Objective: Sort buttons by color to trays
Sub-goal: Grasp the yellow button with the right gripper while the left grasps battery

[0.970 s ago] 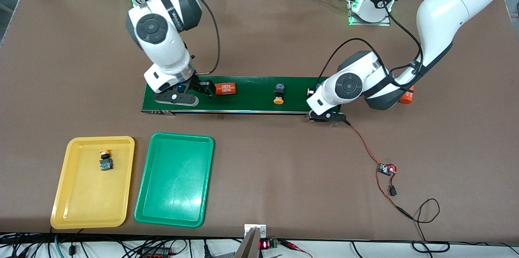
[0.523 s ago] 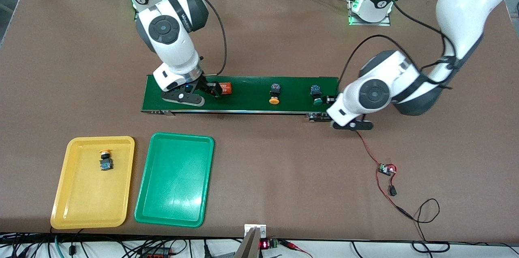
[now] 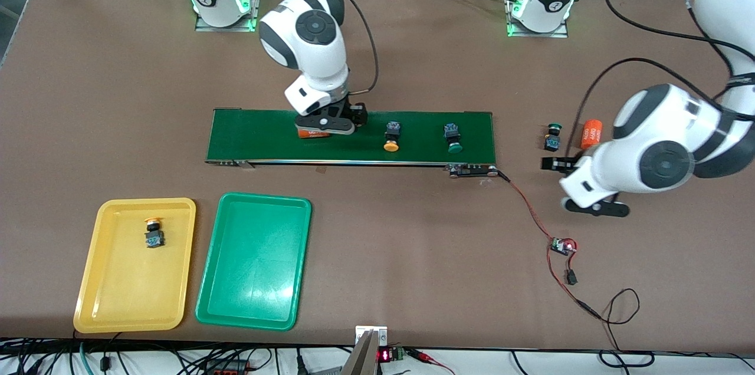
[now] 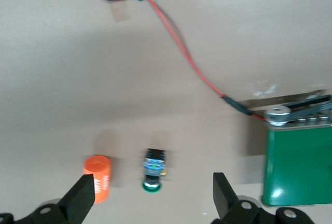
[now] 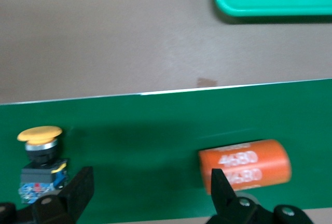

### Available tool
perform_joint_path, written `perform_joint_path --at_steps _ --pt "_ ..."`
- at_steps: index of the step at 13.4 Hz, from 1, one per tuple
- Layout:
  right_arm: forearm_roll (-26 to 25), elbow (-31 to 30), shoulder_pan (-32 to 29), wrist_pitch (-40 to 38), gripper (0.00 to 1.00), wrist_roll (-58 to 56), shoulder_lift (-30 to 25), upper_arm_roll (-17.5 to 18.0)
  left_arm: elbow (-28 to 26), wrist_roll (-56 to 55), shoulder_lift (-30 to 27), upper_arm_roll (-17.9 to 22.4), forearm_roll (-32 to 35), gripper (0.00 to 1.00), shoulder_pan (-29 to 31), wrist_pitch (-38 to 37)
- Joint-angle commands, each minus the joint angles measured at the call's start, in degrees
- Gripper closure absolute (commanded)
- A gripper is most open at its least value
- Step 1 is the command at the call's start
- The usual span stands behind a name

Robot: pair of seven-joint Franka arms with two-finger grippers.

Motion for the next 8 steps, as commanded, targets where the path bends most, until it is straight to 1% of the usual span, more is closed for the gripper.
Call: perform_joint_path --at_steps 1,3,5,6,7,8 --pt "-0.8 3.6 0.2 -0.6 0.0 1.0 2.4 0.3 -2.0 6.4 -6.1 7.0 0.1 0.0 -1.5 2.5" --pt "-0.6 5.1 0.2 -0.5 0.0 1.9 3.5 0.3 -4.6 11.3 -11.7 15.0 -3.3 0.0 -2.7 8.3" --pt "-1.1 7.7 0.4 -0.6 0.0 3.0 5.5 0.3 -8.0 17.1 -17.3 26.4 -13.2 0.0 -7.2 14.4" --pt "-1.3 7.7 0.7 -0.5 0.0 3.0 5.8 0.3 -9.7 20.5 -18.7 31.3 -16.7 0.0 -9.2 16.5" --pt "-1.3 7.7 1.0 -0.5 0.0 3.1 6.3 0.3 -11.0 23.3 -19.8 34.8 -20.9 0.0 -9.7 17.0" --pt "-0.8 7.7 1.5 -0.5 0.0 3.2 6.4 0.3 -13.5 25.0 -21.2 38.1 -23.0 0.0 -11.1 17.3"
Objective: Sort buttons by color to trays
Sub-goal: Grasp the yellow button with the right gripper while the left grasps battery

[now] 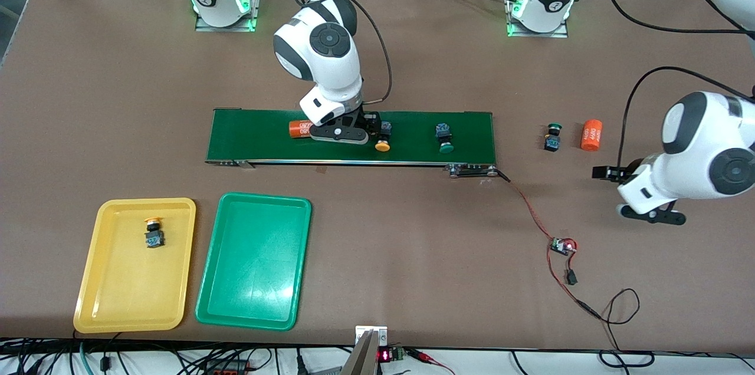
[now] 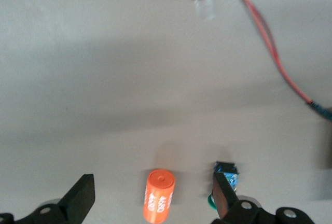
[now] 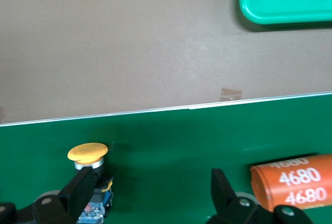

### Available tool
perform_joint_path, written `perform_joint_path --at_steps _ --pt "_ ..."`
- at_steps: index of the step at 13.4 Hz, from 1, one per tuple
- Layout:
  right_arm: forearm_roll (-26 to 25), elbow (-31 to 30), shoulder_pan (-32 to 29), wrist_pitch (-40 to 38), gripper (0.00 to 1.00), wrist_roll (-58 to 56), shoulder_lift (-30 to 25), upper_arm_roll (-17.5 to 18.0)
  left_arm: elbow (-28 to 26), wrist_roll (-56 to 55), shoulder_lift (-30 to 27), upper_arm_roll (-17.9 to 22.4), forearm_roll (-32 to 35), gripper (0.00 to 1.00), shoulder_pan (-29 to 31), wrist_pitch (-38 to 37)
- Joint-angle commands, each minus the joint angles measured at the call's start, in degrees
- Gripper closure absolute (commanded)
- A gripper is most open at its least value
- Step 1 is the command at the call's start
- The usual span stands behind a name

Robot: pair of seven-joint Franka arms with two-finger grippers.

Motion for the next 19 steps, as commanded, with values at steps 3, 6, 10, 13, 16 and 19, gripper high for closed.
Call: perform_joint_path --at_steps 3,6,10,13,16,19 --pt "-0.4 2.5 0.8 -0.5 0.0 2.9 1.8 0.3 -18.5 11.7 -10.9 16.2 -6.1 0.0 -7.7 10.0" --pt "-0.4 2.5 1.0 -0.5 0.0 2.9 2.1 0.3 -31.1 13.3 -13.4 26.1 -11.1 0.0 -14.7 24.6" --pt "-0.3 1.6 1.9 -1.0 0.0 2.5 3.3 0.4 -35.4 20.3 -13.2 27.4 -12.4 0.02 -16.1 27.7" --pt "0.8 1.1 1.9 -1.8 0.0 3.0 3.8 1.2 -37.2 30.6 -11.0 27.8 -12.4 0.28 -15.5 35.9" --pt "0.9 1.1 1.9 -2.0 0.1 2.7 4.7 1.2 -37.2 35.5 -9.6 28.5 -12.4 0.75 -15.4 35.2" --pt "0.8 1.1 1.4 -1.6 0.36 2.2 6.2 1.2 -36.0 37.1 -12.7 28.3 -12.1 0.88 -15.5 33.7"
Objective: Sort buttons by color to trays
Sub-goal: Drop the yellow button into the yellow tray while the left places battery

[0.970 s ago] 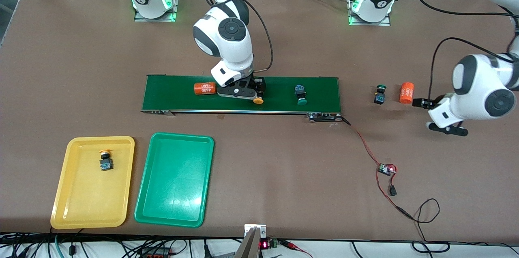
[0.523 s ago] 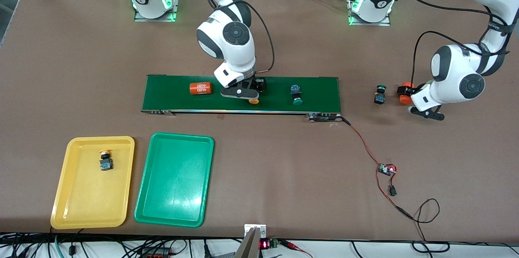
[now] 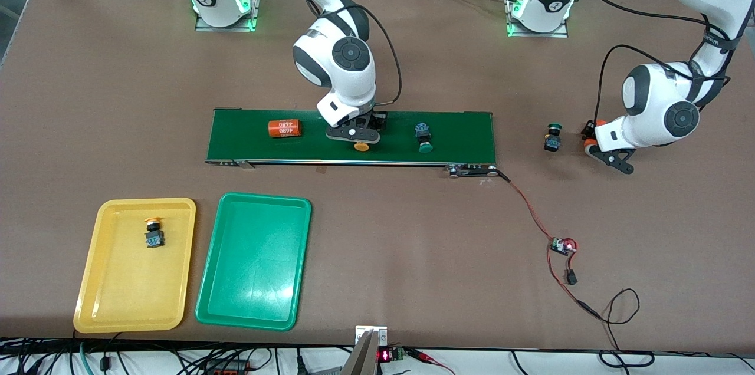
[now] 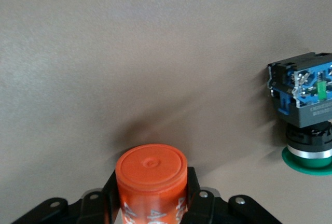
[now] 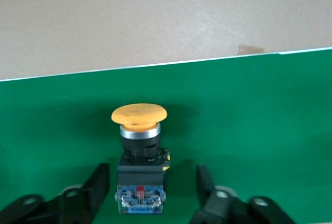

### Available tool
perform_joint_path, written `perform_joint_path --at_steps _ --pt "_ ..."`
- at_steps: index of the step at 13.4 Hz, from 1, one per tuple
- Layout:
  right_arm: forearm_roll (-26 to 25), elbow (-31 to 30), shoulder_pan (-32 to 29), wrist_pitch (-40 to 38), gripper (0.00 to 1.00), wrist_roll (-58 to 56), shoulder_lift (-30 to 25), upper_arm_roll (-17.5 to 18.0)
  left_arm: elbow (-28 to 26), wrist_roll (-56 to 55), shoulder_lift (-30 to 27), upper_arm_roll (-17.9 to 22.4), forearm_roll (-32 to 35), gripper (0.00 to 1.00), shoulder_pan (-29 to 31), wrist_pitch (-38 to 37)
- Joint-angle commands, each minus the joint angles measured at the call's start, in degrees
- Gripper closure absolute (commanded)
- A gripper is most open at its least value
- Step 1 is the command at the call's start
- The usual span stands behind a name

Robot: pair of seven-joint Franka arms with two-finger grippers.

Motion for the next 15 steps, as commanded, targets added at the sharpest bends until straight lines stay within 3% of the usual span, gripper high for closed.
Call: perform_joint_path --at_steps 1,2,4,5,7,9,10,13,15 --pt "0.4 0.4 -0.7 -0.2 0.47 0.0 1.3 0.5 2.6 2.8 -4.3 -0.2 -1.2 0.89 -1.0 -3.5" --pt "0.5 0.5 -0.8 -0.2 0.59 -0.7 1.3 0.4 5.2 3.3 -4.5 -1.1 -1.1 0.89 -1.2 -7.4" --pt "0.9 1.1 -2.1 -0.7 0.85 -1.3 0.8 0.3 9.0 10.2 -4.2 -7.0 -1.4 0.87 -0.2 -9.1" --pt "2.6 1.6 -2.8 -1.4 0.87 -1.4 0.2 0.1 10.5 15.1 -4.2 -10.9 -1.4 0.87 -0.1 -9.3" --pt "7.2 7.2 -4.3 -9.3 0.87 -7.1 -1.2 -1.3 11.6 8.4 -4.8 -14.7 -4.5 0.87 -0.1 -9.9" --pt "12.6 15.3 -4.7 -19.4 0.87 -18.4 -2.1 -7.5 12.7 6.9 -3.9 -16.9 -3.6 0.9 -1.0 -9.4" --pt "14.6 16.7 -5.4 -21.7 0.87 -23.5 -2.2 -10.8 13.4 9.0 -3.5 -20.1 -3.1 0.9 -1.1 -9.4" --pt "14.7 16.8 -8.1 -23.1 0.86 -32.5 -2.2 -15.9 13.4 15.3 -3.1 -25.4 -2.6 0.89 -2.3 -8.5" --pt "14.0 16.8 -11.9 -23.1 0.86 -37.7 -2.1 -16.7 13.3 21.6 -2.7 -27.2 -2.4 0.89 -4.3 -6.4"
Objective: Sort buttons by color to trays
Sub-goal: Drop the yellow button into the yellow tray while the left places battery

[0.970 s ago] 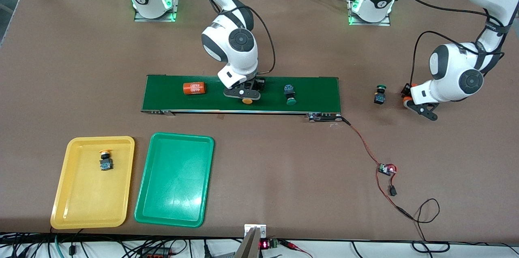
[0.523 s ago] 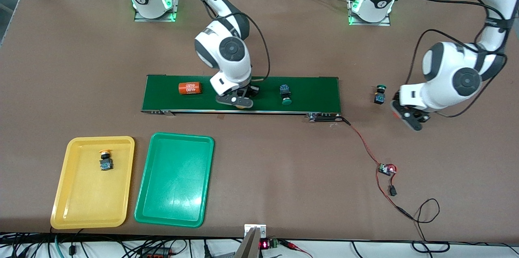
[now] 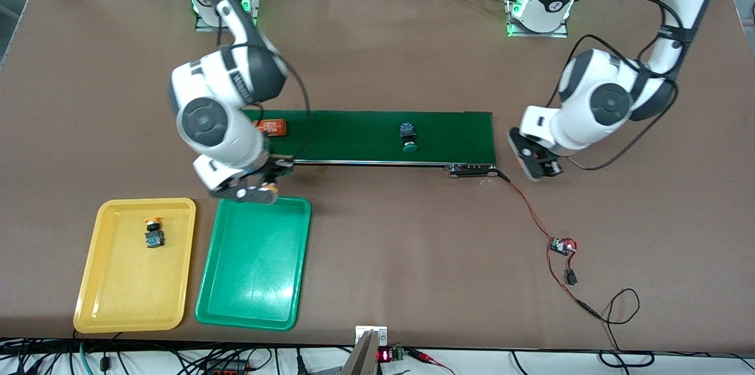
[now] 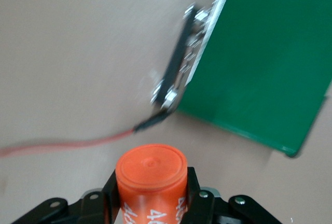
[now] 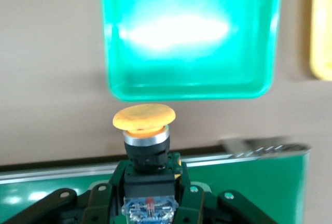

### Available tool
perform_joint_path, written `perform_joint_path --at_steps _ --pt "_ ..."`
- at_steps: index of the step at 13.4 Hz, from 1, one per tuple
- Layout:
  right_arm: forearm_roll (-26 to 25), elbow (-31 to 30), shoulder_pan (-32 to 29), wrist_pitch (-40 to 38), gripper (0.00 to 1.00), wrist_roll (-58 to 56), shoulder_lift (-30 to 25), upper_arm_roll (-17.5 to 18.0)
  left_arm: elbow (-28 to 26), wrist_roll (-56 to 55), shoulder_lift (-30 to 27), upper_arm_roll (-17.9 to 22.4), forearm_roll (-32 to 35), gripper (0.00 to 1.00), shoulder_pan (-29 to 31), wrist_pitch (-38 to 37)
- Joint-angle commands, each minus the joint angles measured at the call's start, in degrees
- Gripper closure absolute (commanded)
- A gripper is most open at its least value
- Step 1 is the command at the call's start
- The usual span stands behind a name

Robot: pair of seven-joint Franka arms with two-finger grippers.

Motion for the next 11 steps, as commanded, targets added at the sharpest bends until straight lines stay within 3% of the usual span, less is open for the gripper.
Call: perform_joint_path --at_steps 1,4,7,10,11 --pt "-1.6 0.5 -4.1 -0.7 0.86 -7.3 1.0 -0.8 0.8 9.9 1.9 -1.6 0.3 0.89 -2.2 2.9" --pt "-6.0 0.4 -10.3 1.6 0.85 -17.6 2.1 -2.0 -0.1 12.9 3.3 -1.8 1.7 0.88 -6.3 5.5" --pt "-6.2 -0.2 -18.2 6.7 0.85 -28.9 2.7 -2.0 -0.9 10.6 5.7 -1.8 1.5 0.82 -9.0 8.0" --pt "-9.1 -0.5 -23.7 14.5 0.85 -37.1 4.8 -2.0 -2.5 7.8 4.5 -2.0 1.6 0.33 -9.0 7.5" --pt "-9.3 -0.5 -24.5 16.2 0.85 -39.3 5.6 -2.0 -3.0 7.8 4.1 -2.1 1.5 0.0 -9.0 7.1"
